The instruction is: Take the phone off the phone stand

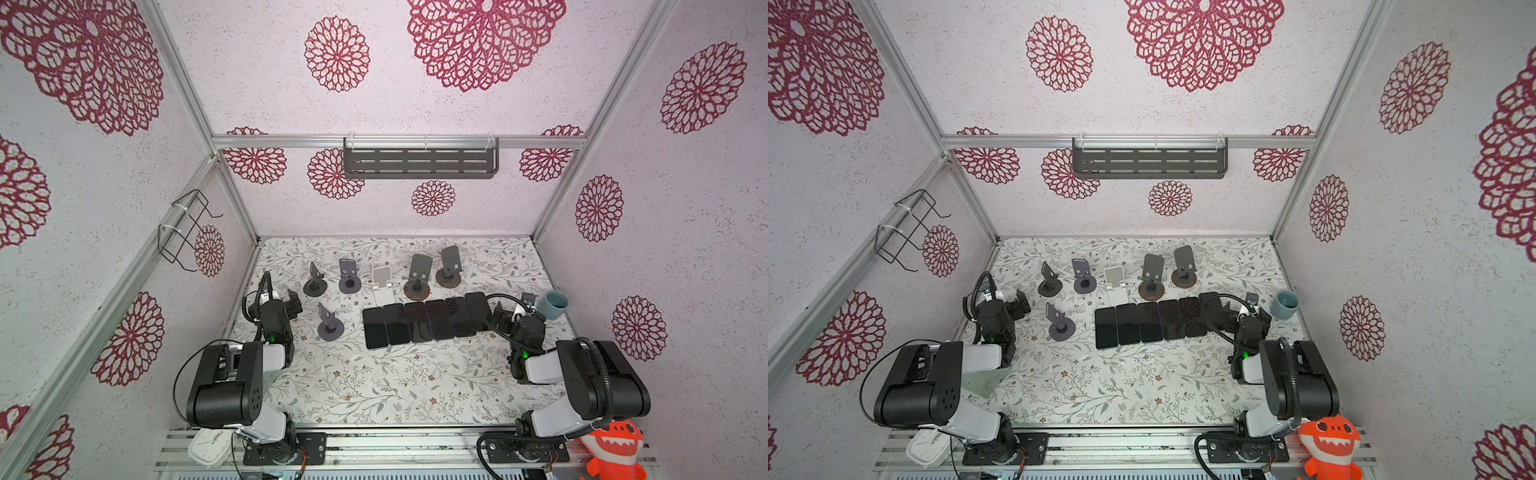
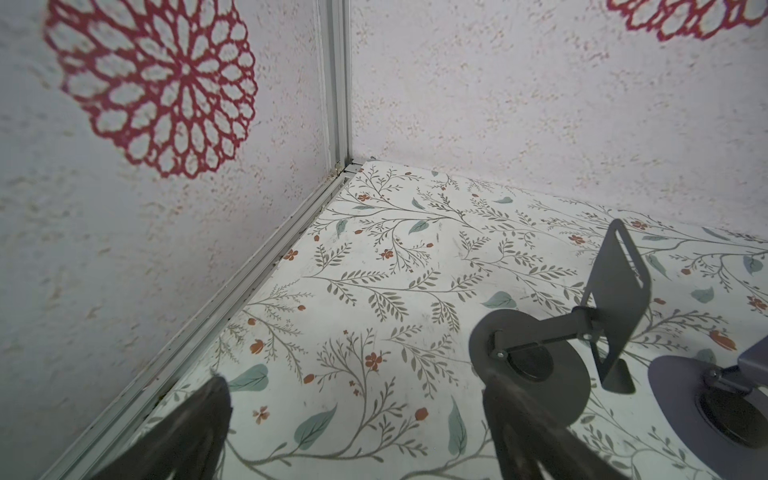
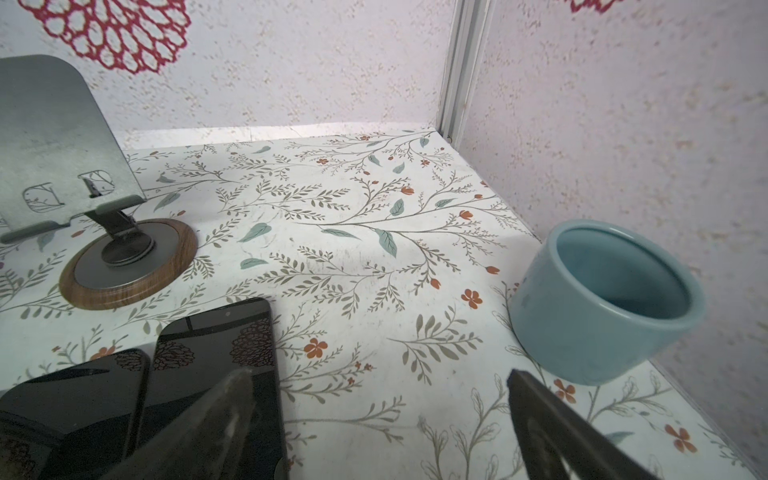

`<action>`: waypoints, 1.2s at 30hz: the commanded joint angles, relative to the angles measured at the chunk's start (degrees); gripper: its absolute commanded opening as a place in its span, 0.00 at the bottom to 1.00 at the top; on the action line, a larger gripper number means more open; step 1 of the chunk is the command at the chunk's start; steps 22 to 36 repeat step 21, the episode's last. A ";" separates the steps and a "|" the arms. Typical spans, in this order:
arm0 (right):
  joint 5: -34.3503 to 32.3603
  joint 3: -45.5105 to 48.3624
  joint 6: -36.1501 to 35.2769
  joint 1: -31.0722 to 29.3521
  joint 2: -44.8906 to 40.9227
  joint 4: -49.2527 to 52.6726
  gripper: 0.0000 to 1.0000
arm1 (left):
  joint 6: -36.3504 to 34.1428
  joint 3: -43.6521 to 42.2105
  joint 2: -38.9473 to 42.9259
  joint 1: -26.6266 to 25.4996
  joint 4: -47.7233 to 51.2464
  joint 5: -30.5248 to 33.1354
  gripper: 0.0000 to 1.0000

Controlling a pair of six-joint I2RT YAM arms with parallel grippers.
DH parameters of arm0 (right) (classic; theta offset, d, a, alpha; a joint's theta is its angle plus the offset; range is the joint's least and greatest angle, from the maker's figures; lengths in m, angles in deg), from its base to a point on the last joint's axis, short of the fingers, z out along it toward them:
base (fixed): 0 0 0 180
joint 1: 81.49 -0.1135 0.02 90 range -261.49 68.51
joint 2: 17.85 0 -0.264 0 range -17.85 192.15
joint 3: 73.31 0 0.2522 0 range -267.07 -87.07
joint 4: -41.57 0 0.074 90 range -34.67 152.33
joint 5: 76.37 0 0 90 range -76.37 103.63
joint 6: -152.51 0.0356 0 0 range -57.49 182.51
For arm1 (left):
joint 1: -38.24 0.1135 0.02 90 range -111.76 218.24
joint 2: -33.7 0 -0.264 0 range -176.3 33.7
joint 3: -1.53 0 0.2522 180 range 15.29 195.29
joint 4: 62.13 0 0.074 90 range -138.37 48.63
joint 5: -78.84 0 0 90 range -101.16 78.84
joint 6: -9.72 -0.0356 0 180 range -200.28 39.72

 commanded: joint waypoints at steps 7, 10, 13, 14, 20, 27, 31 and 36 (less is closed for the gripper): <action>-0.53 -0.65 -0.31 -0.32 -0.43 -2.89 0.99 | -0.02 -0.18 -0.37 0.03 -2.18 -1.00 0.98; -0.61 -0.70 -0.32 -0.33 -0.44 -2.85 0.99 | -0.03 -0.21 -0.37 0.02 -2.18 -1.01 0.98; -1.14 -1.20 -0.52 -0.61 -0.23 -2.06 0.99 | -0.03 -0.19 -0.37 0.01 -2.14 -0.96 0.98; -1.39 -1.34 -0.65 -0.76 -0.10 -2.06 0.99 | -0.02 -0.19 -0.37 0.03 -2.11 -0.97 0.98; -1.32 -0.81 -0.59 -0.82 -0.51 -2.74 0.99 | -0.06 -0.27 -0.32 0.02 -2.19 -0.97 0.98; -1.42 -0.78 -0.55 -0.83 -0.44 -2.78 0.99 | -0.04 -0.23 -0.30 0.02 -2.25 -0.96 0.98; -1.42 -0.78 -0.55 -0.83 -0.44 -2.78 0.99 | -0.04 -0.23 -0.30 0.02 -2.25 -0.96 0.98; -1.42 -0.78 -0.55 -0.83 -0.44 -2.78 0.99 | -0.04 -0.23 -0.30 0.02 -2.25 -0.96 0.98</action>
